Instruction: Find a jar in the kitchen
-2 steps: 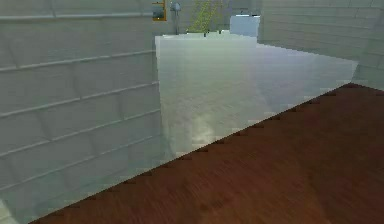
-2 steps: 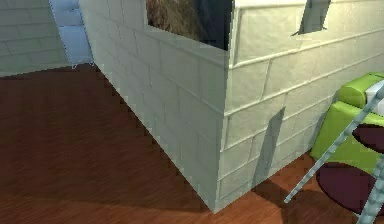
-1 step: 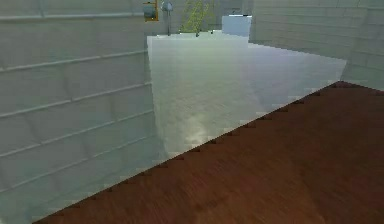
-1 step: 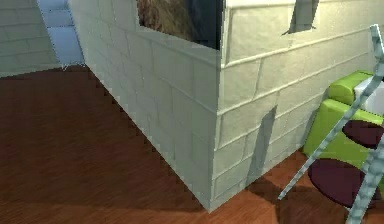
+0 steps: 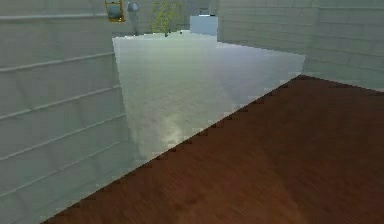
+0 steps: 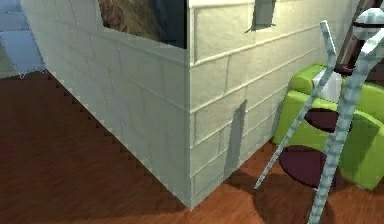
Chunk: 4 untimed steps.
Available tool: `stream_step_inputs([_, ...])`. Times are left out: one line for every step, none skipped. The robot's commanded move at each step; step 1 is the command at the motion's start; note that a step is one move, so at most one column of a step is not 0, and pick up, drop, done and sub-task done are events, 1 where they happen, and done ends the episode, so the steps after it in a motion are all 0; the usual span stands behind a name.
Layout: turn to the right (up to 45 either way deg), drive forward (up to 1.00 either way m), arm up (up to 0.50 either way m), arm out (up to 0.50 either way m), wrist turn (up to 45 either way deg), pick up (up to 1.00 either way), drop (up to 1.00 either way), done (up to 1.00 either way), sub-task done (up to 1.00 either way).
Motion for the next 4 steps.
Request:
stream_step_inputs([0.0, 1.0, 0.0, 0.0, 0.0, 0.0, 0.0, 0.0, 0.0])
stream_step_inputs([15.0, 0.0, 0.0, 0.0, 0.0, 0.0, 0.0, 0.0, 0.0])
stream_step_inputs([0.0, 0.05, 0.0, 0.0, 0.0, 0.0, 0.0, 0.0, 0.0])
stream_step_inputs([-12.0, 0.0, 0.0, 0.0, 0.0, 0.0, 0.0, 0.0, 0.0])
